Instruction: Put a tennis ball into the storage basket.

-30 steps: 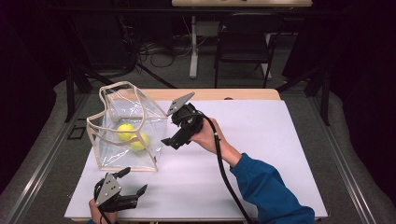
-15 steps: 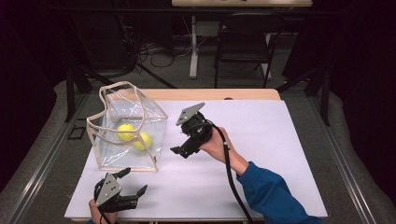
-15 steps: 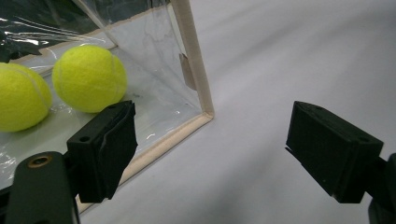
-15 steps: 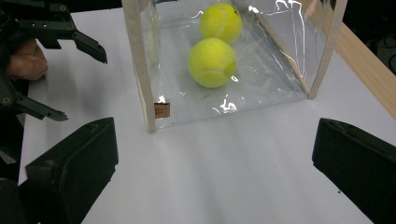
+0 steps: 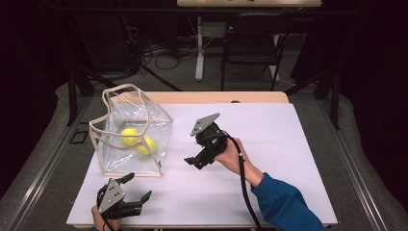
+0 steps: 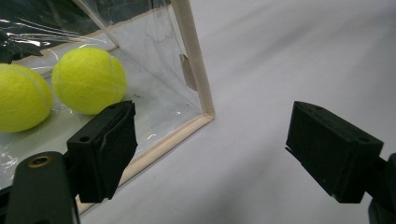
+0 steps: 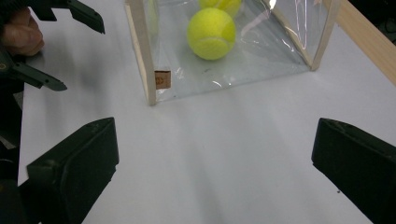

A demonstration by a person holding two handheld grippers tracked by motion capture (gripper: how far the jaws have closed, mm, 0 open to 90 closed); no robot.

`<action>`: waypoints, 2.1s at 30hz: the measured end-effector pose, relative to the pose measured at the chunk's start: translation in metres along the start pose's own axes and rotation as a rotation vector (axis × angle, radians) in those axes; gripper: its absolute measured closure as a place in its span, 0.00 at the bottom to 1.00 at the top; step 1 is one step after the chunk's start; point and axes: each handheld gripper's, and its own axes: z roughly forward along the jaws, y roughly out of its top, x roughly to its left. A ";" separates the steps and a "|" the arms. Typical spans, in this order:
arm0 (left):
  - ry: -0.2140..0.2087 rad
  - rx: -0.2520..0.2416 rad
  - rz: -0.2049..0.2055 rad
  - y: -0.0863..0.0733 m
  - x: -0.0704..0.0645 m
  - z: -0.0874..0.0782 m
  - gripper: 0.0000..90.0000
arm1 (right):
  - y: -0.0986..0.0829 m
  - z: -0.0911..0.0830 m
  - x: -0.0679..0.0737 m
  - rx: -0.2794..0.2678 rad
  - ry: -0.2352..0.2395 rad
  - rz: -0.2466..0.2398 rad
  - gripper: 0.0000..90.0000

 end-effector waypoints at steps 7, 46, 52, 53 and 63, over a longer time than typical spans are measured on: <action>0.000 0.002 0.001 0.000 0.000 0.000 0.18 | -0.012 -0.003 0.000 0.014 -0.009 0.006 0.01; 0.003 0.004 0.000 0.000 0.000 0.000 0.18 | -0.082 -0.014 0.002 0.050 -0.063 0.094 0.00; 0.004 0.003 0.000 0.000 -0.001 0.001 0.18 | -0.097 -0.019 0.003 0.055 -0.079 0.109 0.00; 0.004 0.003 0.000 0.000 -0.001 0.001 0.18 | -0.100 -0.019 0.003 0.057 -0.081 0.116 0.00; 0.008 0.009 0.003 0.000 -0.001 0.001 0.18 | -0.121 -0.029 0.002 0.069 -0.105 0.139 0.00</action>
